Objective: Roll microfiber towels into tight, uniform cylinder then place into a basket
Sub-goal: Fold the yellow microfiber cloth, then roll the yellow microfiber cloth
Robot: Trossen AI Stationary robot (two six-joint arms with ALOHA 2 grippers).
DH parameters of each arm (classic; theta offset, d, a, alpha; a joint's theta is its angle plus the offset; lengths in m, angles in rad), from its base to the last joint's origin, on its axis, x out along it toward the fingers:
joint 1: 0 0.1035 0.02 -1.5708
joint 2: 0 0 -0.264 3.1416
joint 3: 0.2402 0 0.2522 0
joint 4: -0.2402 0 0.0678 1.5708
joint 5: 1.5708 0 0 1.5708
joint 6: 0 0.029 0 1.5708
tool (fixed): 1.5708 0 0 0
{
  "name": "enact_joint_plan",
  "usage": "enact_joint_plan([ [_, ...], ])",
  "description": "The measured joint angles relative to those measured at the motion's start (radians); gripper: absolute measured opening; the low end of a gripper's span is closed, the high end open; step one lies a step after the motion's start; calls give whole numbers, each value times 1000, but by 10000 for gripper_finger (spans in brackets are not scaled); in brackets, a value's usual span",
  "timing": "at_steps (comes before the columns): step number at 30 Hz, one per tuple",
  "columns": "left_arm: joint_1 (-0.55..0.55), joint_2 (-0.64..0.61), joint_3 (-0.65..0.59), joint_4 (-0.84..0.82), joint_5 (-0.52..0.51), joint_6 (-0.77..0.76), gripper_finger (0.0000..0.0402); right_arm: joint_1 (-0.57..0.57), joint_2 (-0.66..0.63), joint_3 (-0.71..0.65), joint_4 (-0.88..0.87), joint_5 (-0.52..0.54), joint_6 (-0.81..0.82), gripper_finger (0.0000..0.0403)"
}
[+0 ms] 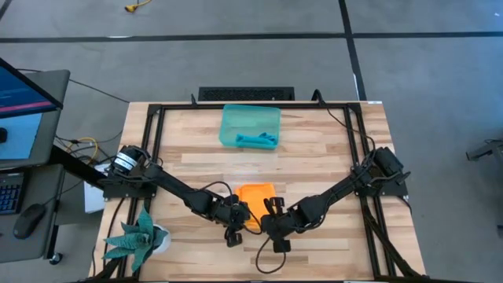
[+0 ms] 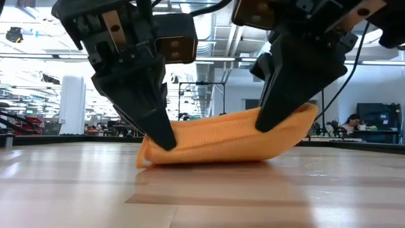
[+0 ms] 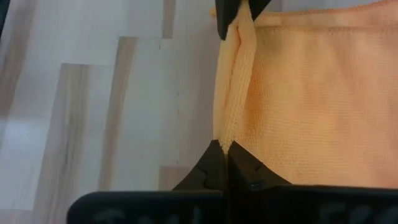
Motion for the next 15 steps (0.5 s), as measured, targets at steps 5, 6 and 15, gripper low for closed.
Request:
enact_joint_plan([
  [5,-1,0,13,-25,-25,-54,18,6,-1,12,2,-10,20,23],
  [6,2,0,13,-25,-28,-69,18,5,-1,12,3,-11,35,23],
  [15,71,0,12,-81,-51,-296,18,-44,2,-2,4,-14,214,12],
])
